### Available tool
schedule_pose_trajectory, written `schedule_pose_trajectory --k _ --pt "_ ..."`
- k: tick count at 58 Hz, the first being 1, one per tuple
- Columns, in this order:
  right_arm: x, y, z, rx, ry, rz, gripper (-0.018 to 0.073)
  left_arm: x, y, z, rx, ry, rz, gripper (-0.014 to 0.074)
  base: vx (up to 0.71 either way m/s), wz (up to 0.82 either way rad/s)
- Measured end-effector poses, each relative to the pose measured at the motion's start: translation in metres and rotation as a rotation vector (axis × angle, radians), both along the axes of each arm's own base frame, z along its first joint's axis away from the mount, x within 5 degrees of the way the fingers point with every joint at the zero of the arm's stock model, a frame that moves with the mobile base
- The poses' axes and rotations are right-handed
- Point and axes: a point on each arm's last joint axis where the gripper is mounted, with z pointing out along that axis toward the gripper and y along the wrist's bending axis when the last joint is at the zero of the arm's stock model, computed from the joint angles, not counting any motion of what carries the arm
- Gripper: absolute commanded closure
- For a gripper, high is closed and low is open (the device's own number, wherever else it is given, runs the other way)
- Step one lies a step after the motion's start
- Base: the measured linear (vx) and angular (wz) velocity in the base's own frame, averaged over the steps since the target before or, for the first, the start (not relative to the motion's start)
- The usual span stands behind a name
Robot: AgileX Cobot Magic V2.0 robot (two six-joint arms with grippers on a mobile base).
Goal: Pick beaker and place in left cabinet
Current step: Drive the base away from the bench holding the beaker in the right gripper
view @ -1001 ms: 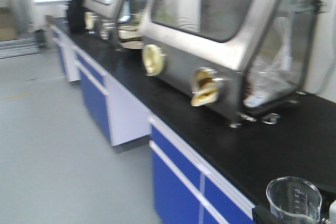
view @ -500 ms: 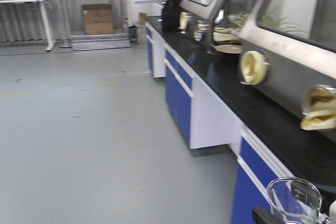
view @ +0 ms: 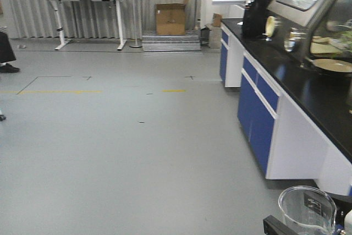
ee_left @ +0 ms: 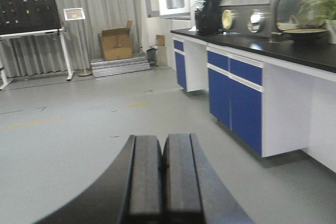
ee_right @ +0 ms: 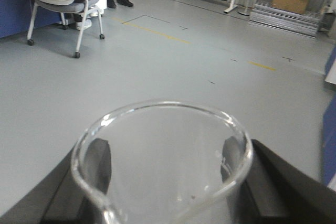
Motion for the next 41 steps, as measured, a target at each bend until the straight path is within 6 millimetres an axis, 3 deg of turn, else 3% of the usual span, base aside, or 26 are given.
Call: schedule_pose_trajectory --k 18,41 --pt "0.0 0.0 0.0 0.0 0.0 0.0 0.0564 0.0 0.0 0.0 0.0 0.0 0.0 0.0596 0.44 0.14" --pt "0.0 0.0 0.0 0.0 0.0 0.0 0.0564 0.0 0.0 0.0 0.0 0.0 0.0 0.0596 0.58 -0.09"
